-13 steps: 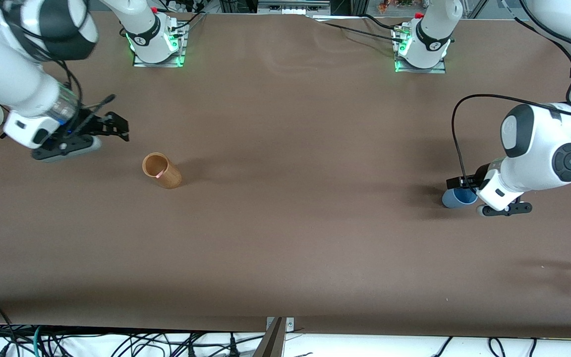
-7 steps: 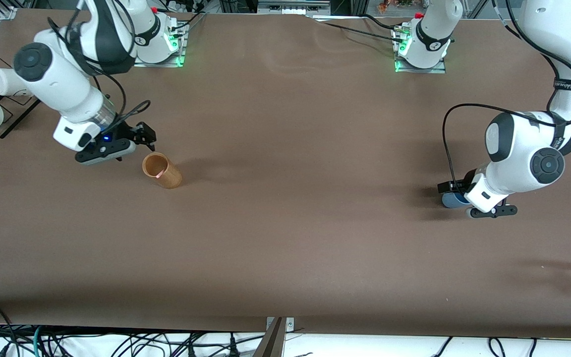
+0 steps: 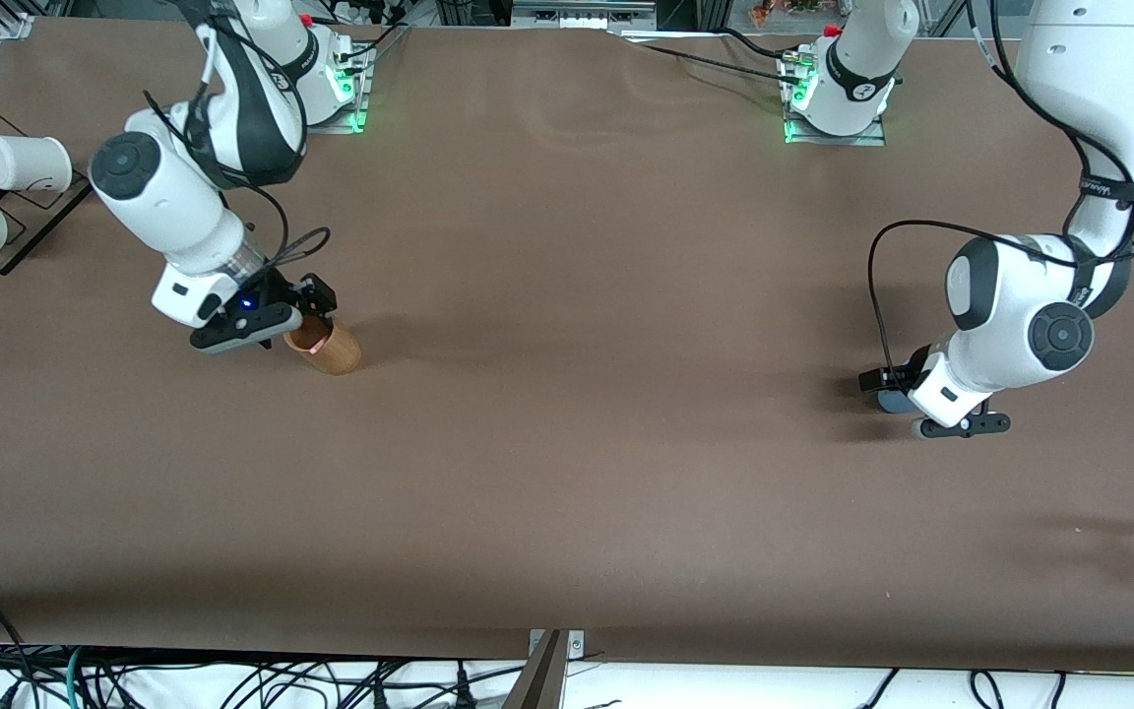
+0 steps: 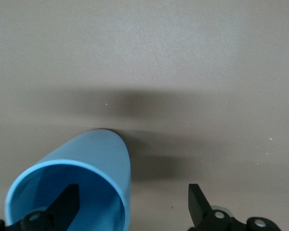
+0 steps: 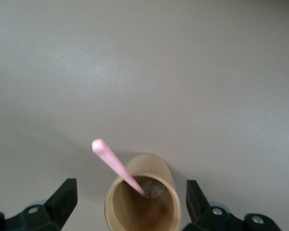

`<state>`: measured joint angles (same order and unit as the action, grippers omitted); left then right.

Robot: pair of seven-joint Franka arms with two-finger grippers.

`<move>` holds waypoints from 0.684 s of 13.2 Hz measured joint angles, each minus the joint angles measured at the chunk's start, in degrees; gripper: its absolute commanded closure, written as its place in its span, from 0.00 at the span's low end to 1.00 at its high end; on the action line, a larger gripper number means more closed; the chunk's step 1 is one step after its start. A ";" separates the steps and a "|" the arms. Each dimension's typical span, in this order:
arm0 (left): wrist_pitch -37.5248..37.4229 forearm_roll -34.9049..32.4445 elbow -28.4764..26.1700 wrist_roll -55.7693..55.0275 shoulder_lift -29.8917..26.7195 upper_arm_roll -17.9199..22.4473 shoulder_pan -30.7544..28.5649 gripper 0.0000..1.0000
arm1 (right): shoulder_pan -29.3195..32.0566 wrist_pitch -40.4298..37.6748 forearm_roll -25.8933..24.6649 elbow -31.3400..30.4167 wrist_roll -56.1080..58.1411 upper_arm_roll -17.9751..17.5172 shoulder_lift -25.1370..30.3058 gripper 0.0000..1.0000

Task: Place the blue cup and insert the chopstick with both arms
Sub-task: 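Grasp the pink chopstick with the right gripper while the left gripper grips the blue cup, then lift the chopstick out with the right gripper while the left gripper carries the cup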

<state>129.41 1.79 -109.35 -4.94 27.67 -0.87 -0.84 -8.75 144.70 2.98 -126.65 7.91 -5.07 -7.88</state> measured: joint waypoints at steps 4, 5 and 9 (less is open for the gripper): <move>0.23 -1.87 0.04 0.03 0.44 -0.04 0.02 1.00 | -0.65 4.65 -0.04 -0.04 0.04 -0.07 -4.00 0.07; 0.19 -1.87 0.11 0.03 0.44 -0.05 0.03 1.00 | -0.65 4.97 -0.04 -0.04 0.07 -0.07 -4.46 0.13; 0.01 -1.88 0.24 0.03 0.42 -0.05 0.03 1.00 | -0.65 5.15 -0.06 -0.03 0.27 -0.07 -4.69 0.45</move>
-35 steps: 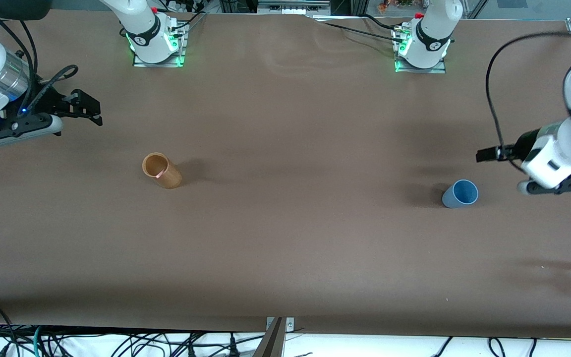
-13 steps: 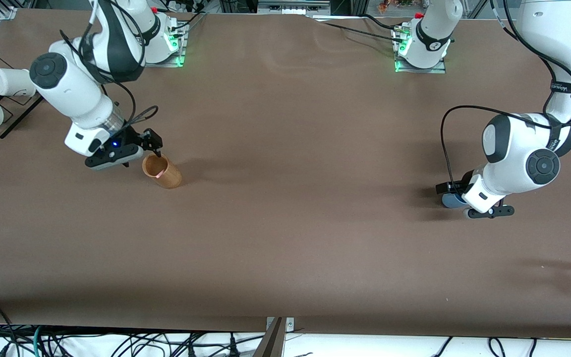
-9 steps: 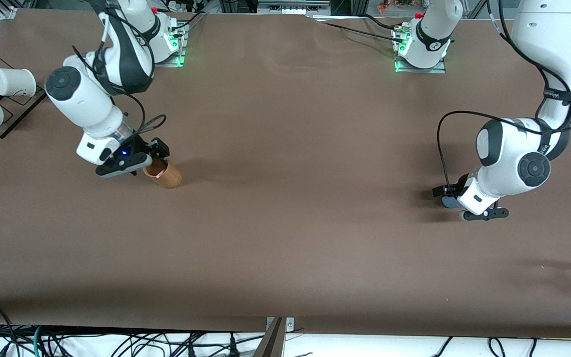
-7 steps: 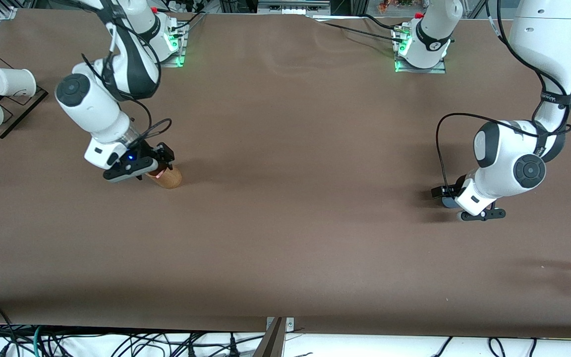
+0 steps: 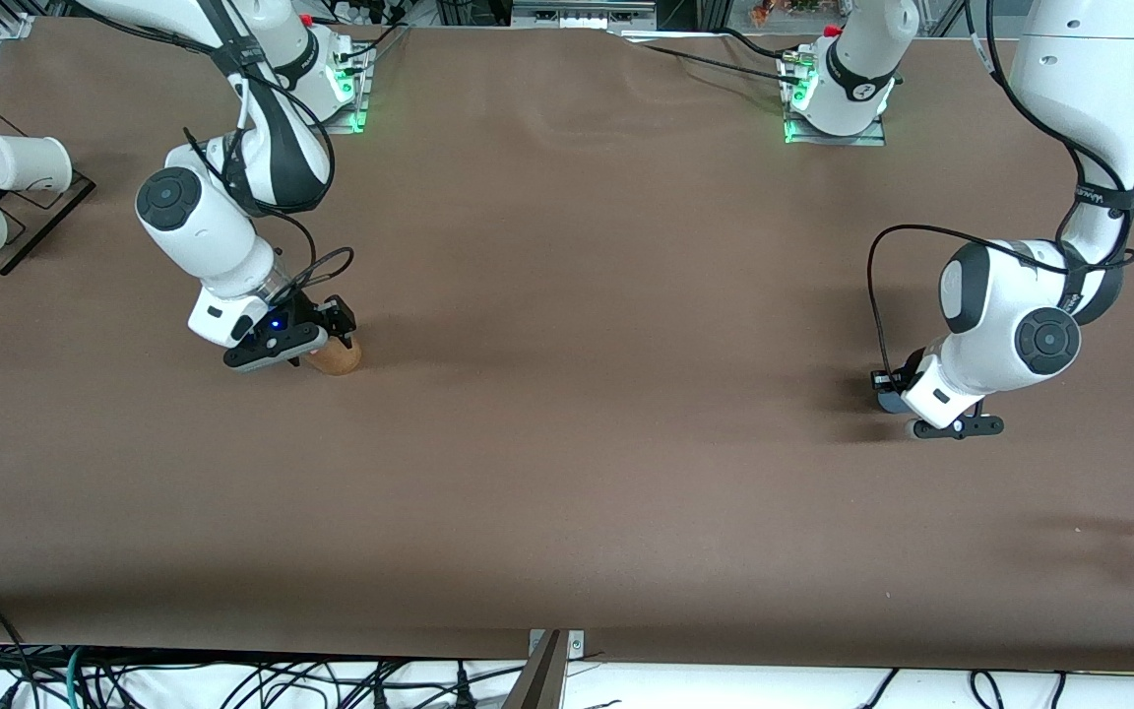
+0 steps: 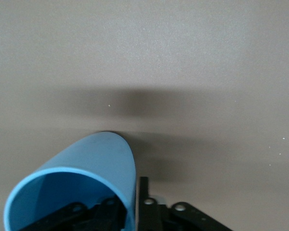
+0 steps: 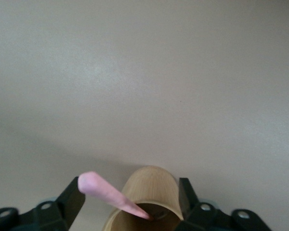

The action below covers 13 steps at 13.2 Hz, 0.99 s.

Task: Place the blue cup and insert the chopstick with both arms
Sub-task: 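Lift the chopstick out with the right gripper while the left gripper carries the cup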

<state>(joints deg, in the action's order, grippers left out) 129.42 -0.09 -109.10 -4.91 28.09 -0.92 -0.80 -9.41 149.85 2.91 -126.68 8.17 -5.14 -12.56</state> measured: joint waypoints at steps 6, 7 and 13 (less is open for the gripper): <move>-1.08 0.00 4.54 0.00 -0.32 -2.43 0.06 1.00 | 0.00 0.15 -0.01 0.15 1.42 0.00 0.07 0.90; -1.34 0.00 5.36 -0.12 -0.46 -4.08 0.13 1.00 | 0.00 0.17 -0.01 0.22 1.54 0.00 0.15 0.99; -1.47 0.00 9.35 -7.60 0.13 -11.40 8.55 1.00 | -0.01 0.19 -0.01 1.47 1.76 -0.01 0.90 1.00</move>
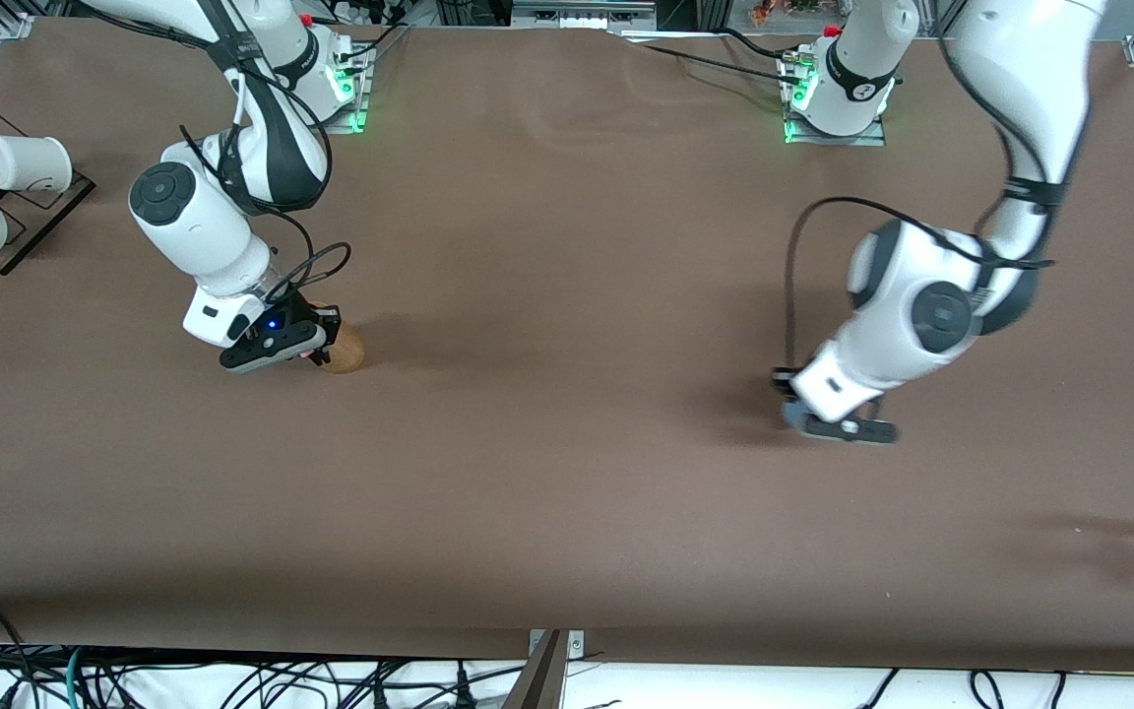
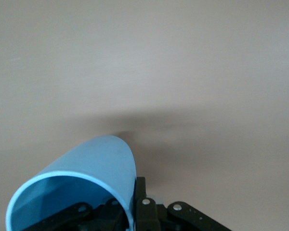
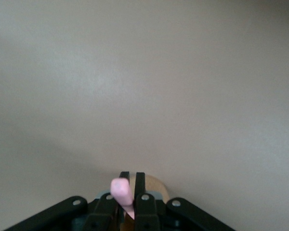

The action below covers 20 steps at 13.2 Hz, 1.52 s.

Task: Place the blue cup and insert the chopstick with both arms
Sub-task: 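Lift the chopstick out with the right gripper while the left gripper carries the cup, then set the blue cup down mid-table with the left gripper and release it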

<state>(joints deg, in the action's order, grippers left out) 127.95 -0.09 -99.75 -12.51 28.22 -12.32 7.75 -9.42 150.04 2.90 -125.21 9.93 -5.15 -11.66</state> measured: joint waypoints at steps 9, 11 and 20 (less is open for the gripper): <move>-2.51 0.00 18.51 -17.67 13.68 3.82 22.99 1.00 | 0.06 -31.17 -0.01 22.15 0.00 1.35 5.94 1.00; -2.91 0.00 21.96 -22.97 17.03 7.13 28.45 1.00 | 0.06 -34.33 -0.01 25.49 0.00 1.45 5.90 1.00; -5.70 -0.28 27.05 -36.65 21.50 8.57 31.58 0.00 | -2.78 -34.66 0.11 30.05 -5.69 0.98 1.34 1.00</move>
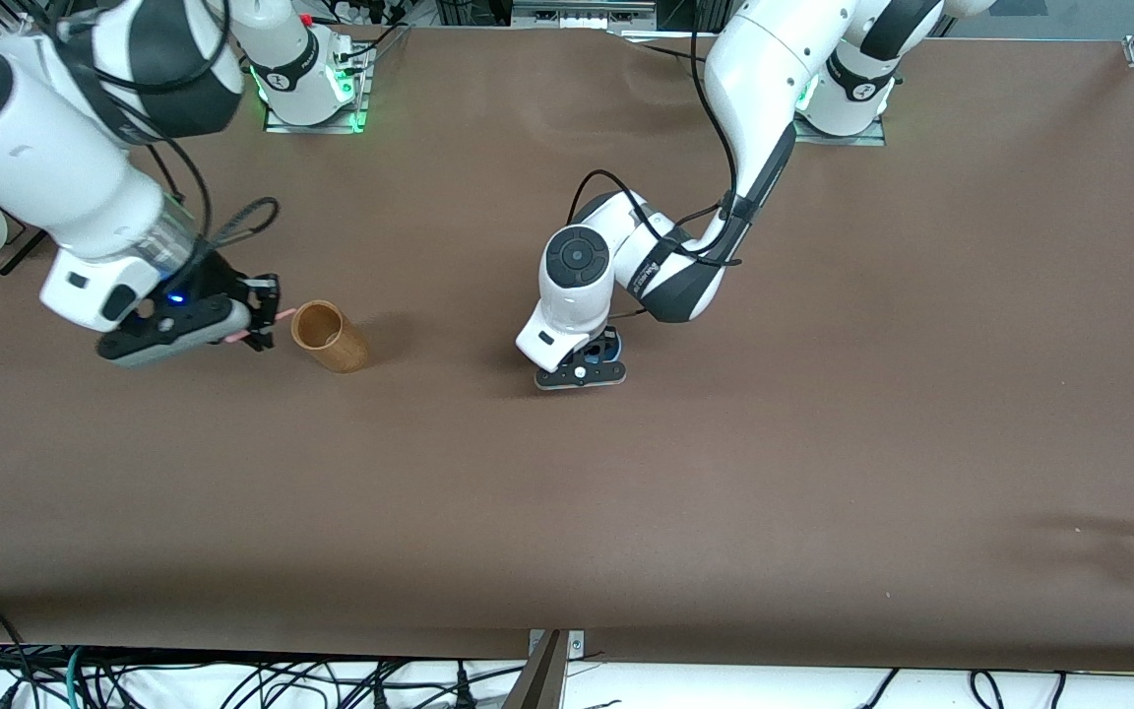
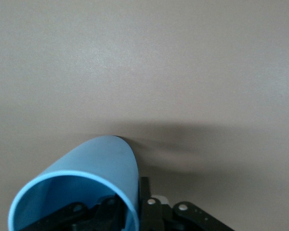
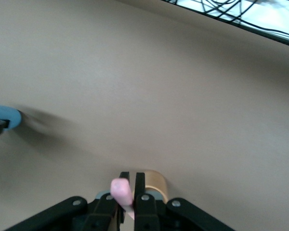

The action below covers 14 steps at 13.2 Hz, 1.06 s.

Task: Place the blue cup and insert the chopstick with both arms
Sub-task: 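Set the blue cup down mid-table with the left gripper and release it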

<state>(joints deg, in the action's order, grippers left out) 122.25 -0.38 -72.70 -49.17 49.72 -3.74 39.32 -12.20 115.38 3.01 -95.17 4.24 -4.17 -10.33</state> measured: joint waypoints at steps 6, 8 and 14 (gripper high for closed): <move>-8.45 6.83 7.35 0.00 0.45 0.17 -2.26 0.00 | -6.81 1.73 0.00 4.82 -11.57 -0.26 -4.91 1.00; -11.87 8.17 10.35 0.01 0.25 0.17 -2.91 0.00 | -9.14 3.98 0.00 6.07 -14.89 -0.28 -6.35 1.00; -23.45 8.56 12.91 12.88 -5.65 1.51 -11.60 0.00 | -15.00 9.60 -0.02 10.52 -23.61 -0.27 -11.72 1.00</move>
<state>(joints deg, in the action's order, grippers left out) 98.80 8.18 -59.79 -36.29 44.07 -2.24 27.72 -27.20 124.98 2.99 -84.64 -19.37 -4.44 -22.04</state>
